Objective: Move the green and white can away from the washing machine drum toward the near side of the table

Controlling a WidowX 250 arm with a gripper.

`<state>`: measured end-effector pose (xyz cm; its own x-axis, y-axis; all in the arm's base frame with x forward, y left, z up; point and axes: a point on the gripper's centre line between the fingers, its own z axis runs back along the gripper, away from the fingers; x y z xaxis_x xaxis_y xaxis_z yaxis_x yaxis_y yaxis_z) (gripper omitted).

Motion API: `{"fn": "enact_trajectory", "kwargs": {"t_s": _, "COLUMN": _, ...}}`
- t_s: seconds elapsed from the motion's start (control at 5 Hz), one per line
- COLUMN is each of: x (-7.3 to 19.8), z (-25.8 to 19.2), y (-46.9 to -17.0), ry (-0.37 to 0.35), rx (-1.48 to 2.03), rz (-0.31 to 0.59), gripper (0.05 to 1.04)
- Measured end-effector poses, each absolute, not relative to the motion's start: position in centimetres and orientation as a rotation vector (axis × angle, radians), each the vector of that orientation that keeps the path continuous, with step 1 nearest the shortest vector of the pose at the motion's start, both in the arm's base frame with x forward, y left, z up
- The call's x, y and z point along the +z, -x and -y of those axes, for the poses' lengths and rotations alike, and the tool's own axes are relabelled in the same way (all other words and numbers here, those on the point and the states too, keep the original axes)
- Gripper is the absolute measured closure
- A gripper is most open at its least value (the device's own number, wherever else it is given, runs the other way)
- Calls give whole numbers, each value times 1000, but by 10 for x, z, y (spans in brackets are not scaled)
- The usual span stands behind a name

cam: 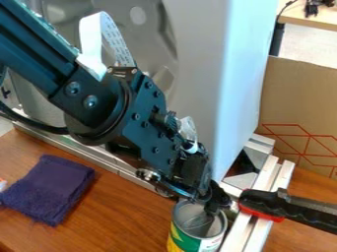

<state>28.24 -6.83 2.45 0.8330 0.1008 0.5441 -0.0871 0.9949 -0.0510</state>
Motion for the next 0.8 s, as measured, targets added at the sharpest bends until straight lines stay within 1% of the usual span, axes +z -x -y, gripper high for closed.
{"fn": "enact_trajectory", "kwargs": {"t_s": 0.2, "x": 23, "z": 67, "y": -263, "ry": 24, "rx": 111, "rz": 554, "gripper": 83}}
{"fn": "enact_trajectory", "kwargs": {"t_s": 0.4, "x": 23, "z": 66, "y": -236, "ry": -19, "rx": 85, "rz": 497, "gripper": 83}}
{"fn": "enact_trajectory", "kwargs": {"t_s": 0.6, "x": 15, "z": 69, "y": -212, "ry": 18, "rx": 14, "rz": 373, "gripper": 83}}
{"fn": "enact_trajectory", "kwargs": {"t_s": 0.8, "x": 9, "z": 70, "y": -202, "ry": 21, "rx": 28, "rz": 309, "gripper": 83}}
